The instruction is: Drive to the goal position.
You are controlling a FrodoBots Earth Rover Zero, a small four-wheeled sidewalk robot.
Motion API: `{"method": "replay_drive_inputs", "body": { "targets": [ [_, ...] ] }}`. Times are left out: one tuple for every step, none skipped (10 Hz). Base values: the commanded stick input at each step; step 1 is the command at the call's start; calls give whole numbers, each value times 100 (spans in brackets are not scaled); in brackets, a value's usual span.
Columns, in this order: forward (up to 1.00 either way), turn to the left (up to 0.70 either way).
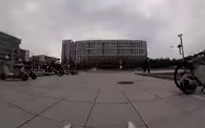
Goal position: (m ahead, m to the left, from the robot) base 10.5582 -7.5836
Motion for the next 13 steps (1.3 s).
{"method": "replay_drive_inputs", "body": {
  "targets": [
    [70,0],
    [70,0],
    [70,0],
    [70,0],
    [70,0],
    [70,0],
    [70,0],
    [70,0],
    [70,0],
    [70,0],
    [70,0],
    [70,0],
    [70,0]
  ]
}}
